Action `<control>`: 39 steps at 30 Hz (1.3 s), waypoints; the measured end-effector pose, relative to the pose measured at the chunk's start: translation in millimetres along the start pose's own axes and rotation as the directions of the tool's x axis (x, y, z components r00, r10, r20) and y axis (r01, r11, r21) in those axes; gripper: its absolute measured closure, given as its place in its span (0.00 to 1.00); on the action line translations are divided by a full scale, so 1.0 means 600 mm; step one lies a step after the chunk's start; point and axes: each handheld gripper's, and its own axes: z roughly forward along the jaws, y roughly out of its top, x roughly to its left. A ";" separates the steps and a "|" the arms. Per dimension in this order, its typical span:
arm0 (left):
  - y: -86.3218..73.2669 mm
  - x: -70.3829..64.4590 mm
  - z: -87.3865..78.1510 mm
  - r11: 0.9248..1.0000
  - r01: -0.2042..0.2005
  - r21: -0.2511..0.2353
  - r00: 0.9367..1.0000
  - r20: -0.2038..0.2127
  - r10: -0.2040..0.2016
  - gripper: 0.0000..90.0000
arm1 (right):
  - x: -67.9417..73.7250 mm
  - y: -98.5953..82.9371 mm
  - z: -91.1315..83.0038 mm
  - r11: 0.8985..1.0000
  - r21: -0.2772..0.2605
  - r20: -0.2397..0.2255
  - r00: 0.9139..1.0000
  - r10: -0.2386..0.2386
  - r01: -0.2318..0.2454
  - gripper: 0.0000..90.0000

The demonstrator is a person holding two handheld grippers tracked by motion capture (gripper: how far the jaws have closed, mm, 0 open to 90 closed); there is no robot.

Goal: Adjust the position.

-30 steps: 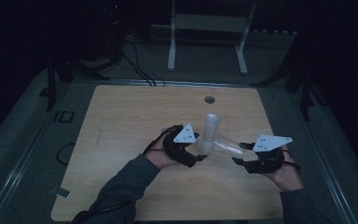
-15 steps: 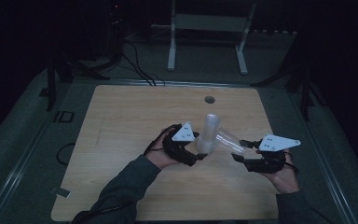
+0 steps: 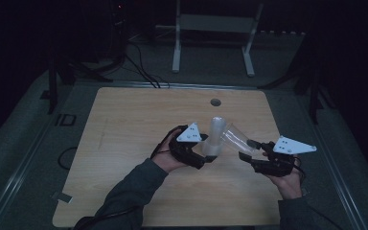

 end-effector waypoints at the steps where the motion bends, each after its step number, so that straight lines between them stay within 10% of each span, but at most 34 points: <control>1: 0.000 0.000 0.000 1.000 0.000 0.000 1.000 0.000 0.000 0.26 | -0.001 0.000 0.000 1.000 -0.007 -0.001 1.000 0.002 -0.002 0.46; 39: 0.041 0.009 0.008 0.981 0.113 -0.161 0.988 0.127 -0.093 0.24 | -0.002 0.007 0.006 0.964 -0.249 -0.110 0.991 0.071 -0.097 0.46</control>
